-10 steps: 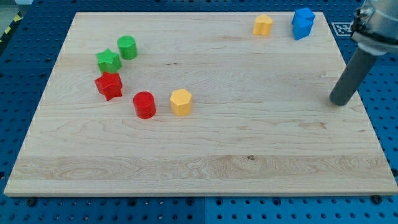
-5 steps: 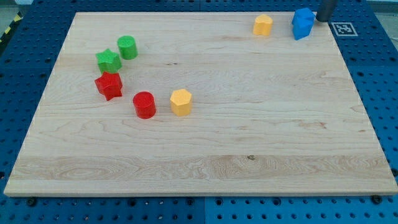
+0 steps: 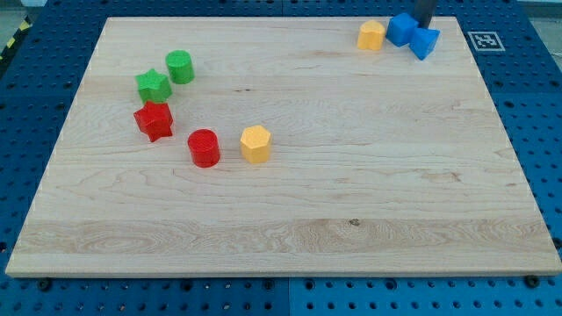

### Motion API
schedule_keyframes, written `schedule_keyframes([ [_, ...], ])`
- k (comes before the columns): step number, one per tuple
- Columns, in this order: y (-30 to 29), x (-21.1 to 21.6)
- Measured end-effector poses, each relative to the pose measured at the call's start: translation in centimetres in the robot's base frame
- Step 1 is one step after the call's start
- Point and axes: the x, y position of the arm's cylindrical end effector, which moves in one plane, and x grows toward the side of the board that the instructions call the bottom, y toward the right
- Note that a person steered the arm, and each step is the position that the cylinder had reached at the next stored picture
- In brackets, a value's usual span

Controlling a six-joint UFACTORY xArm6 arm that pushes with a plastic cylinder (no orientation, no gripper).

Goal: Slide the blue cube towards the green circle

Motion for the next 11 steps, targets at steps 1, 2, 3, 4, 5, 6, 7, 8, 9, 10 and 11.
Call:
schedule_keyframes([
  [1, -2.8, 1.9],
  [2, -6.5, 4.2],
  [3, -11.1, 5.4],
  [4, -15.9, 5.5],
  [5, -19.6, 5.8],
  [6, -20.6, 6.6],
  [7, -22.4, 7.9],
  [8, -22.4, 7.8],
  [9, -21.2, 5.1],
  [10, -21.9, 3.2],
  [11, -24.4, 3.2],
])
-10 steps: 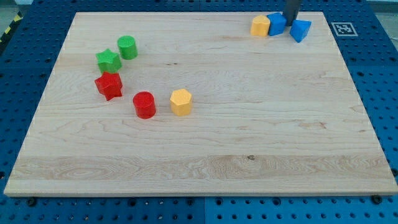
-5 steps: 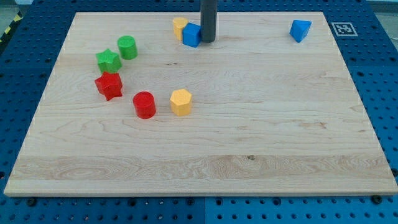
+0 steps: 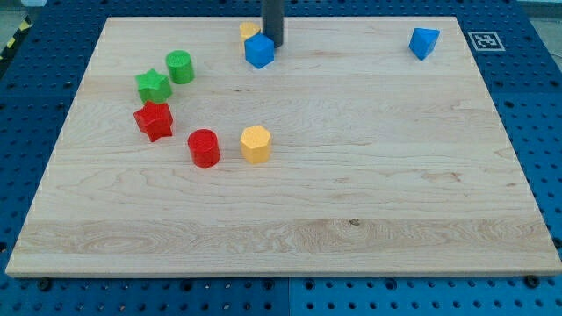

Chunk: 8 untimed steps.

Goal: Slide the blue cube towards the green circle

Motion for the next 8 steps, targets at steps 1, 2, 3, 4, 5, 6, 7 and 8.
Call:
schedule_keyframes([
  [1, -2.0, 0.0],
  [2, -2.2, 0.2],
  [3, -1.5, 1.3],
  [4, -0.7, 2.5],
  [5, -0.1, 3.7],
  [6, 0.7, 4.8],
  [7, 1.0, 6.1],
  [8, 0.8, 6.5],
])
